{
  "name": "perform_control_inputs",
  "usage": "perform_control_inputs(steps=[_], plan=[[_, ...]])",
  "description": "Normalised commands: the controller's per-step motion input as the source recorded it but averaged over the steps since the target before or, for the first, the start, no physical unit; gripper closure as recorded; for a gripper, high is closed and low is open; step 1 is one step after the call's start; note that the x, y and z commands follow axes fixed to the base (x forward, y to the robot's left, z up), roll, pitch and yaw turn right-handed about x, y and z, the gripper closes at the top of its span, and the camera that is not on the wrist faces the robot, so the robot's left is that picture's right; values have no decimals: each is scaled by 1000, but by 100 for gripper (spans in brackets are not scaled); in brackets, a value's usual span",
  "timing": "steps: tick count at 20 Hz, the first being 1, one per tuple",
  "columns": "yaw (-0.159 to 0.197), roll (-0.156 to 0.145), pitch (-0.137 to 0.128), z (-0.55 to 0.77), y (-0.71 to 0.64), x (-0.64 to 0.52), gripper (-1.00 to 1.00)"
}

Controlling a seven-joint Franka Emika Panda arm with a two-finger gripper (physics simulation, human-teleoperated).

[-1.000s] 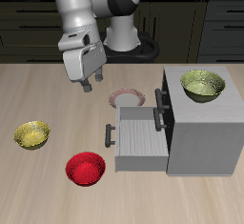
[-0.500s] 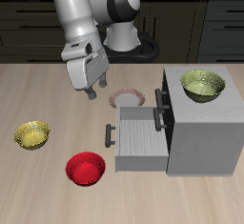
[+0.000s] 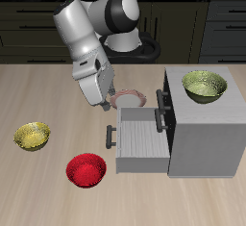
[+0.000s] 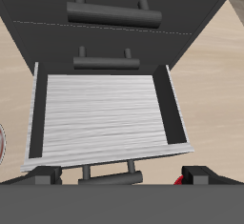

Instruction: Close the bottom drawer of the white cabinet and place the red bowl on the plate

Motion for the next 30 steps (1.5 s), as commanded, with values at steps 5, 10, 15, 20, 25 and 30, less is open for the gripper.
perform_control_inputs(steps=[5, 10, 15, 20, 25, 30], plan=[[83, 40, 60, -209, 58, -217, -100], [-6, -4, 78, -230, -147, -164, -100], [-12, -43, 24, -209, -309, -97, -100], [-19, -17, 8, -80, -125, 24, -100], [-6, -5, -8, -203, 5, 59, -100], [-8, 8, 5, -242, 49, 21, -100]])
